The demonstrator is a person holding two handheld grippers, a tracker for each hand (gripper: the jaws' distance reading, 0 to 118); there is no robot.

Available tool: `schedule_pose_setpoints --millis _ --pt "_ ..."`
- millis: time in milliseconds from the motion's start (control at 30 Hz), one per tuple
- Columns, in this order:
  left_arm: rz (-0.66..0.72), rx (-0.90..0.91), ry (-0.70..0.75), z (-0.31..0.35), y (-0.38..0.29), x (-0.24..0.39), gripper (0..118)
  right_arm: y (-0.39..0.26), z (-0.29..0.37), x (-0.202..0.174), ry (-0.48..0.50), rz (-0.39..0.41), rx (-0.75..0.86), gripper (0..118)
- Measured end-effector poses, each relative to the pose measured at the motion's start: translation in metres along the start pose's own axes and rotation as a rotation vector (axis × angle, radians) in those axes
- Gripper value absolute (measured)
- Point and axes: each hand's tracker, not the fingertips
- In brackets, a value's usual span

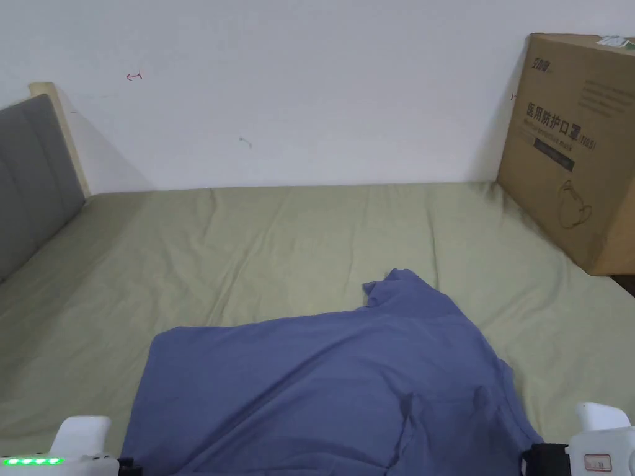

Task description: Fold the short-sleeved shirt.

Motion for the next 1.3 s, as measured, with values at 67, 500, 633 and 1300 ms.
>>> schedule_pose_setpoints --millis 67,500,633,1300 --pt "0.001 -0.002 -0.008 0.007 0.005 0.004 99 0.007 0.006 -0.006 -0.004 0.062 0.042 89" --pt "0.051 0.047 -0.083 0.002 0.015 0.032 0 0.021 -0.008 -0.062 0.069 0.192 0.094 0" --pt "0.114 0.0 -0.102 -0.03 0.025 0.022 0 0.029 -0.035 -0.082 0.077 0.195 0.074 0" --pt "0.119 -0.127 -0.06 -0.203 0.246 0.004 112 0.096 -0.097 -0.098 0.118 0.198 0.072 0"
